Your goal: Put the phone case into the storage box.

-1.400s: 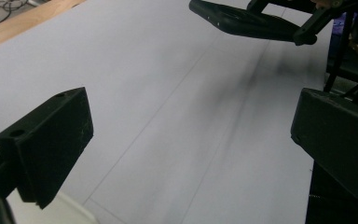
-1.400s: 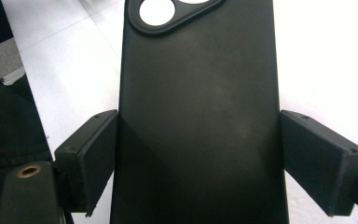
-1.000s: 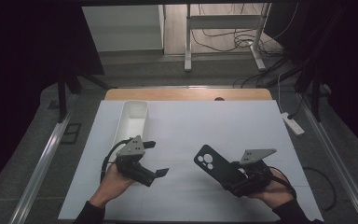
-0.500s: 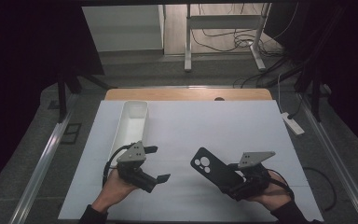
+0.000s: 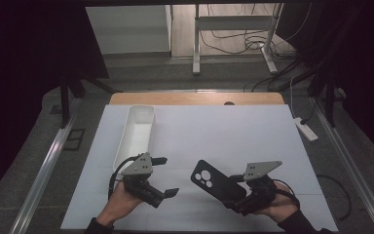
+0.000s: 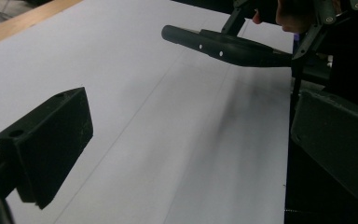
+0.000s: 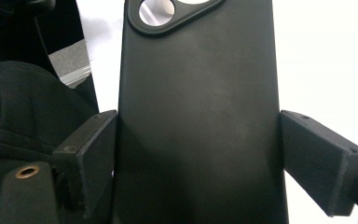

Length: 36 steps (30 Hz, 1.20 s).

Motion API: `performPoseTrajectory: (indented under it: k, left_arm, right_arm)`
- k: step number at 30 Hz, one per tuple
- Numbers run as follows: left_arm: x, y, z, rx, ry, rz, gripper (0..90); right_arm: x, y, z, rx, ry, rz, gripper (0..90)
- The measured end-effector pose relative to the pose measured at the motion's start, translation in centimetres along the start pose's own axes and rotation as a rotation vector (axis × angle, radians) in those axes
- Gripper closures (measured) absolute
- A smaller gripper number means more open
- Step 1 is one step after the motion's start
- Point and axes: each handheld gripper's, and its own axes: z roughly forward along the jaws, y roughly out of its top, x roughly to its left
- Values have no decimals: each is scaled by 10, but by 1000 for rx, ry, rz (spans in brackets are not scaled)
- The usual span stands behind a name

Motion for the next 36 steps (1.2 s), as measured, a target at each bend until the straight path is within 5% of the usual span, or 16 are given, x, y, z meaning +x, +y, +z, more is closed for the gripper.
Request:
performPoseTrajectory:
  k: [36]
  left_arm:
    - [3,7,26,-48,-203,38,0]
  right_arm:
    - [9,19,18,-30,143,-83,150]
